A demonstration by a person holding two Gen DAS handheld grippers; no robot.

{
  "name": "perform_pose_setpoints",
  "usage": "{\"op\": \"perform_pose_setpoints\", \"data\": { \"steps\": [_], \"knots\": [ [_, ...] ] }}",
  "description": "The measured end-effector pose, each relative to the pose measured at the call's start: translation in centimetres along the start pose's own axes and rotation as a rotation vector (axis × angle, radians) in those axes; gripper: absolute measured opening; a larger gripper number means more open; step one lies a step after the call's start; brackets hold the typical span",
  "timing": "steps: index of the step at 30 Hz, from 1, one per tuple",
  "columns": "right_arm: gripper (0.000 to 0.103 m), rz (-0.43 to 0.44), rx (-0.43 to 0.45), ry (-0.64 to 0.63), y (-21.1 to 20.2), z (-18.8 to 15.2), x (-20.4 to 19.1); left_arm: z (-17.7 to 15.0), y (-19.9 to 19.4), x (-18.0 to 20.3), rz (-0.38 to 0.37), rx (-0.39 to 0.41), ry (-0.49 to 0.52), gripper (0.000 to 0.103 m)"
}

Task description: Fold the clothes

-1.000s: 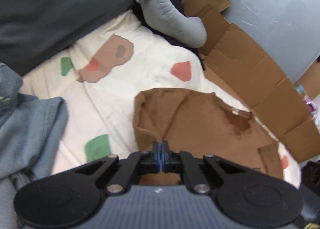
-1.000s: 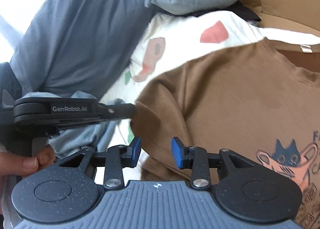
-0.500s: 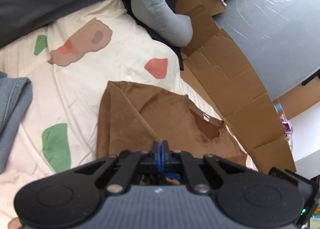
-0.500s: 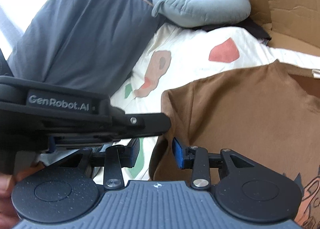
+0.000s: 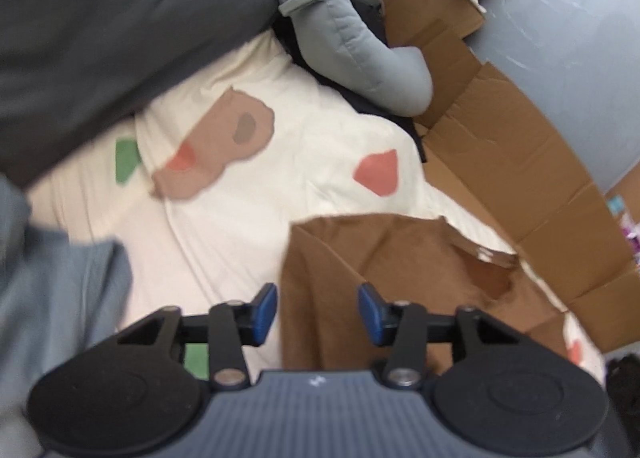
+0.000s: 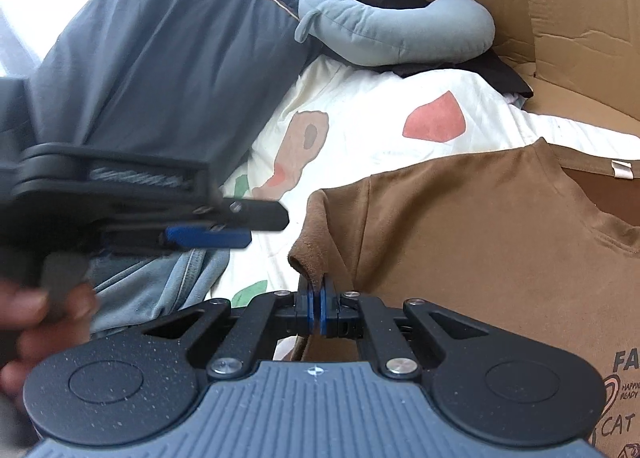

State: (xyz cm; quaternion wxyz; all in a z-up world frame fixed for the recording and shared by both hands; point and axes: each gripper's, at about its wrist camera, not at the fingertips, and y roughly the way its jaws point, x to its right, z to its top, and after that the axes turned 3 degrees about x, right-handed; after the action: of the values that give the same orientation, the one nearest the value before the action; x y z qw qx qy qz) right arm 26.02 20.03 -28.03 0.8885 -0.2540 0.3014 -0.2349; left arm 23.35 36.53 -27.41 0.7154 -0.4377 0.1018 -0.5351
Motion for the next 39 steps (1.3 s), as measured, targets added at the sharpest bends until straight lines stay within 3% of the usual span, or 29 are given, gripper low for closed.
{"op": "perform_pose_setpoints", "data": {
  "steps": [4, 13, 18, 25, 28, 39],
  "knots": [
    [0.001, -0.003, 0.004, -0.024, -0.2, 0.3, -0.4, 1.5, 1.8, -0.3, 0.027, 0.007, 0.078, 0.052],
    [0.001, -0.005, 0.012, -0.037, -0.5, 0.9, -0.4, 3.8, 6.6, 0.5, 0.001, -0.038, 0.18, 0.05],
    [0.001, -0.022, 0.026, -0.01, -1.1, 0.9, 0.1, 4.3, 9.4, 1.0, -0.019, -0.069, 0.186, 0.048],
    [0.001, -0.036, 0.029, 0.01, -1.6, 1.0, 1.2, 4.9, 12.6, 1.1, -0.081, -0.168, 0.157, 0.033],
    [0.001, -0.04, 0.03, 0.018, -1.7, 1.0, 1.5, 5.0, 13.2, 1.5, -0.087, -0.203, 0.172, 0.01],
    [0.001, -0.057, 0.024, 0.076, -1.2, 1.2, 3.6, 6.0, 13.5, 2.3, 0.005, -0.164, 0.219, 0.008]
  ]
}}
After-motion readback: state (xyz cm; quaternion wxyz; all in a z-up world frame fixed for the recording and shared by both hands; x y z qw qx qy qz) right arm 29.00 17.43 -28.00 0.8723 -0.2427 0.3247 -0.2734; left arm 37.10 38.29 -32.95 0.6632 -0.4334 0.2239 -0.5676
